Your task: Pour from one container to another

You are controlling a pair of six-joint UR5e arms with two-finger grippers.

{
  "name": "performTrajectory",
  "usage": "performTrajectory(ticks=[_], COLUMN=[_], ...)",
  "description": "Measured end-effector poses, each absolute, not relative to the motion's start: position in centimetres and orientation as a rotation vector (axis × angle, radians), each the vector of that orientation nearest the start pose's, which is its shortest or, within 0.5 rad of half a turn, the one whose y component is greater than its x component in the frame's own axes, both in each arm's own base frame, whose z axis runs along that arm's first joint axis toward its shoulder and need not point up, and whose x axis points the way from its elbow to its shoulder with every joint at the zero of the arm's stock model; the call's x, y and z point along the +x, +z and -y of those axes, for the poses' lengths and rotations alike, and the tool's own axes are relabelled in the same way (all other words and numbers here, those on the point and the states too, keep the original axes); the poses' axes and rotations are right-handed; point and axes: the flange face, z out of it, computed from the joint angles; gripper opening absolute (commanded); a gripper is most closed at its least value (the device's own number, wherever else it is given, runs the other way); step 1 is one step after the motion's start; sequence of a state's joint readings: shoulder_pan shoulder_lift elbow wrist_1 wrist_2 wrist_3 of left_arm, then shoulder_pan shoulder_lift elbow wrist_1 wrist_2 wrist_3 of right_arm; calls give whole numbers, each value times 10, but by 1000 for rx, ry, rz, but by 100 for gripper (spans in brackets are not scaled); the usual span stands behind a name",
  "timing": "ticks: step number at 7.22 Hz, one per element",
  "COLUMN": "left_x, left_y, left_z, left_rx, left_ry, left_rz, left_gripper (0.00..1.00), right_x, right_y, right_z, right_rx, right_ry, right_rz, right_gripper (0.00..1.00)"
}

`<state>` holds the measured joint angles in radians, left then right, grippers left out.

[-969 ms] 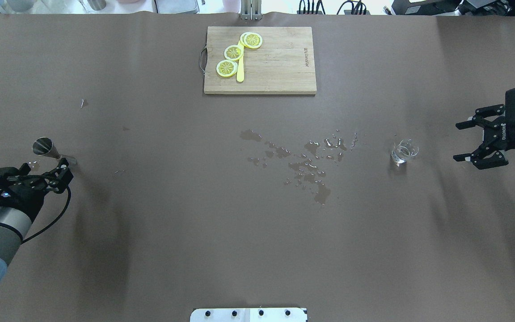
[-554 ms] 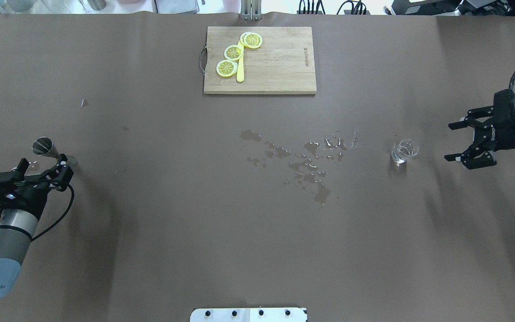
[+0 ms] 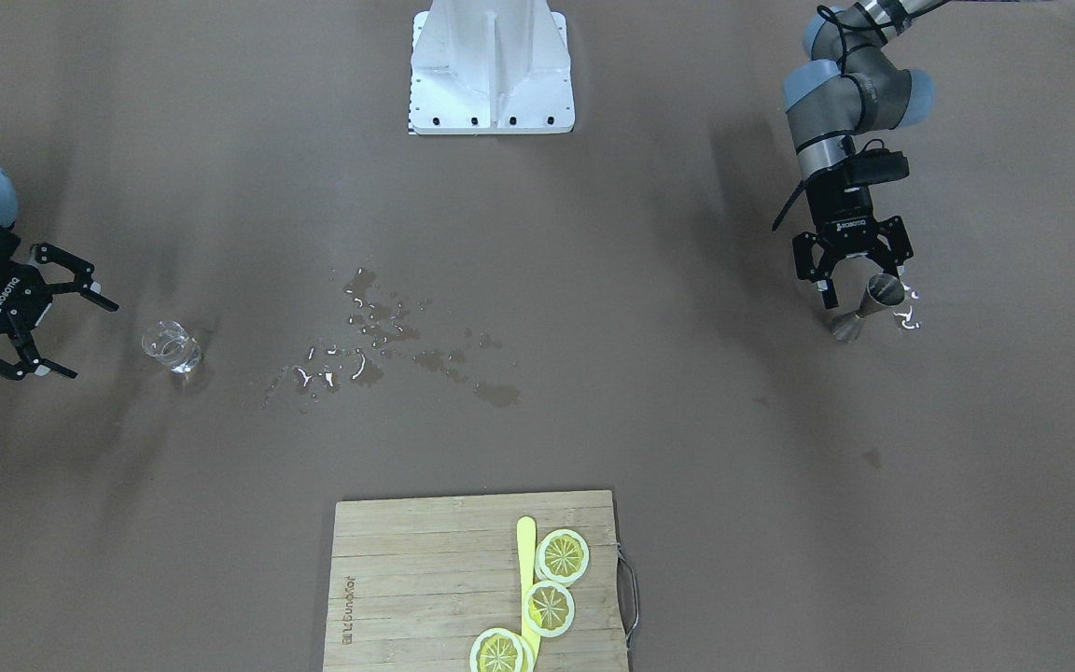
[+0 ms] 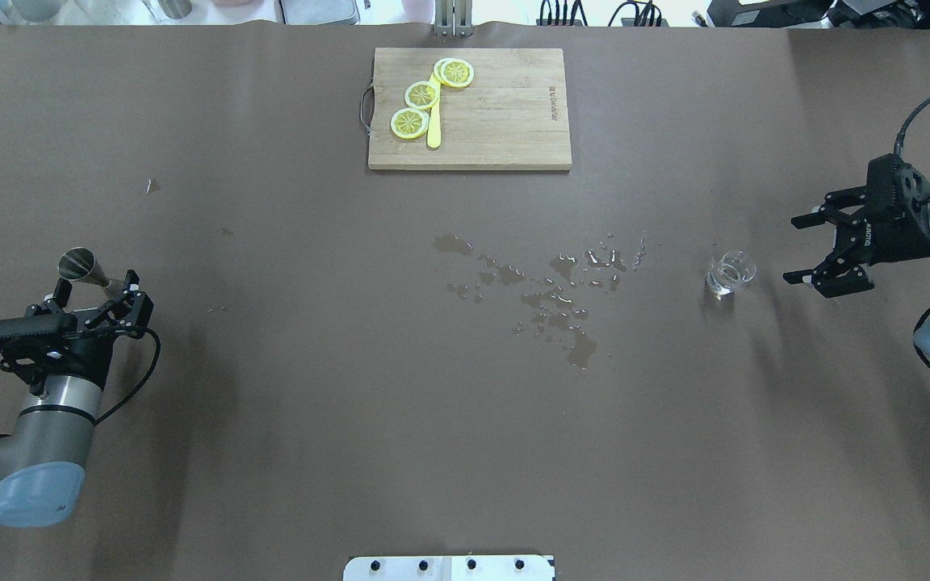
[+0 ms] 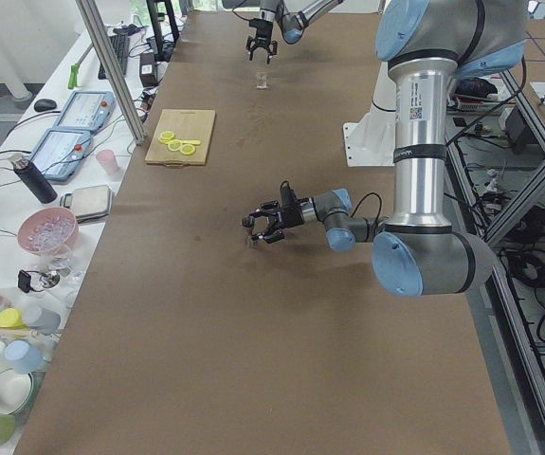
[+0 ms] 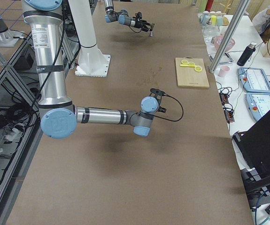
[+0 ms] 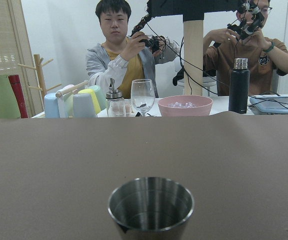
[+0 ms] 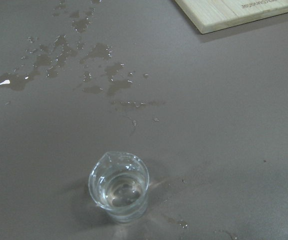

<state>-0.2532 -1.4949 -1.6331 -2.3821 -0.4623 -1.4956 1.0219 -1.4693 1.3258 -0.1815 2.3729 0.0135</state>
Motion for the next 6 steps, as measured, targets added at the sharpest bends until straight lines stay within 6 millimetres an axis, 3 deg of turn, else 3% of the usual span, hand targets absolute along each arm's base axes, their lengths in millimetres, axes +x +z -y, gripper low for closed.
performTrajectory(ticks=[2,4,6], left_x=[396,394,390], left_y=[559,571,578], left_z=[332,331,330], left_rx=[1161,1155,1152], left_ry=[-598,-609,-620], left_rz=[-539,-563,-586], left_gripper=[88,87,62], right_x=[-242,-258,-262], right_y=[571,571,576], right_z=[481,474,466], right_rx=[965,975,1029], right_ry=[-959,-976,-991], right_rz=[1026,1025,1026], right_gripper=[96,96,95])
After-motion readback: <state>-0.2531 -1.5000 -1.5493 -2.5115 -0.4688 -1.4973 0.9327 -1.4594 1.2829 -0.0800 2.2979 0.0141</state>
